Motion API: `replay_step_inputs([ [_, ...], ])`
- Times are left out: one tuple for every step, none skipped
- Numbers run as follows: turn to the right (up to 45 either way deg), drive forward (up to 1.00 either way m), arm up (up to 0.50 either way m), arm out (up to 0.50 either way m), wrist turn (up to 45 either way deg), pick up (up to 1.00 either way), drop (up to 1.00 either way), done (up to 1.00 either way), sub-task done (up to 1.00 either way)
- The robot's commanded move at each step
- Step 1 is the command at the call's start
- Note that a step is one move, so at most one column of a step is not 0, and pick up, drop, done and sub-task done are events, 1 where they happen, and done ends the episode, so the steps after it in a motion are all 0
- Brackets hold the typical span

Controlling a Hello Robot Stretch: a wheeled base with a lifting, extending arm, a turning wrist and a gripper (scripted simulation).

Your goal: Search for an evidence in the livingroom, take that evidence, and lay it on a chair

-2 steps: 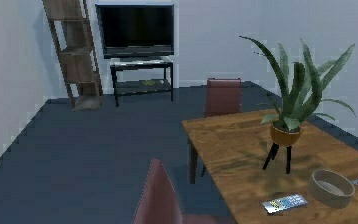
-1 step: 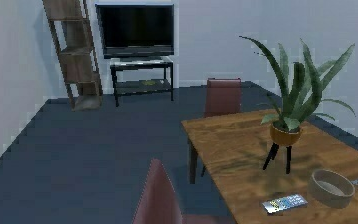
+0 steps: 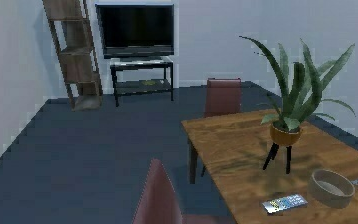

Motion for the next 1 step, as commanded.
replay_step_inputs([
  [0.0, 0.0, 0.0, 0.0, -45.0, 0.0, 0.0, 0.0, 0.0],
])
